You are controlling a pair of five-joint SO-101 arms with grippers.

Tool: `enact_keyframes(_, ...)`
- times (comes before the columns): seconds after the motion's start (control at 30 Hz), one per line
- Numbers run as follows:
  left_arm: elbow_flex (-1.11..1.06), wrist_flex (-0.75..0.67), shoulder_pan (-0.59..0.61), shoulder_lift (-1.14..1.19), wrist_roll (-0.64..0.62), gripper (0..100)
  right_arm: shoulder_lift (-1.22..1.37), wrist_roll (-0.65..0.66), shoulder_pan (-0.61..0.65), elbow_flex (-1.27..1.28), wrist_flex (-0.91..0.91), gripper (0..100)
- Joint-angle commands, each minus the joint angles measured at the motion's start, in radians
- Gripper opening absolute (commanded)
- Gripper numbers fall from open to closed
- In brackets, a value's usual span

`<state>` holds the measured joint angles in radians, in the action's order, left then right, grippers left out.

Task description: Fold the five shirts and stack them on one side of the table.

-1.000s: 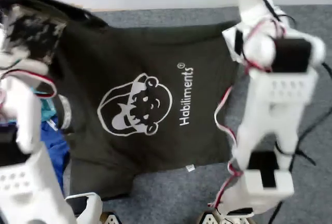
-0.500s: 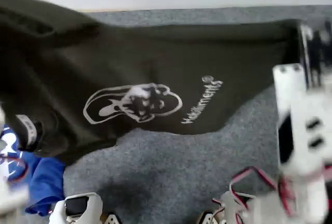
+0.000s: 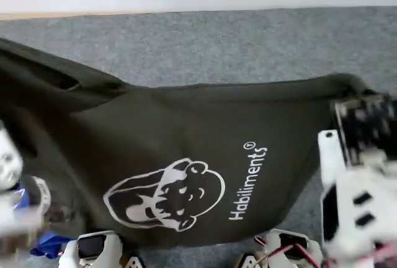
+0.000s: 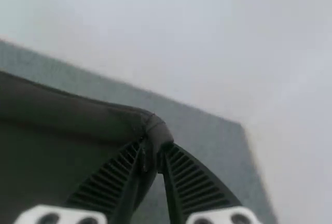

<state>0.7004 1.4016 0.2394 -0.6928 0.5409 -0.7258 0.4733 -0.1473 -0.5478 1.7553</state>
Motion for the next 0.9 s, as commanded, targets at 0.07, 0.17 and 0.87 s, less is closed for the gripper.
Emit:
enact_keyframes(0.07, -0.252, 0.009, 0.000, 0.031, -0.003, 0, -0.002, -0.029, -0.007, 0.213, -0.033, 1.1)
enact_keyframes(0.17, -0.450, -0.044, 0.000, 0.031, -0.003, 0, -0.002, -0.029, -0.007, 0.393, -0.170, 1.1)
enact_keyframes(0.87, -1.403, -1.329, 0.000, 0.048, -0.003, 0, 0.182, -0.055, 0.018, 0.948, -1.084, 1.1)
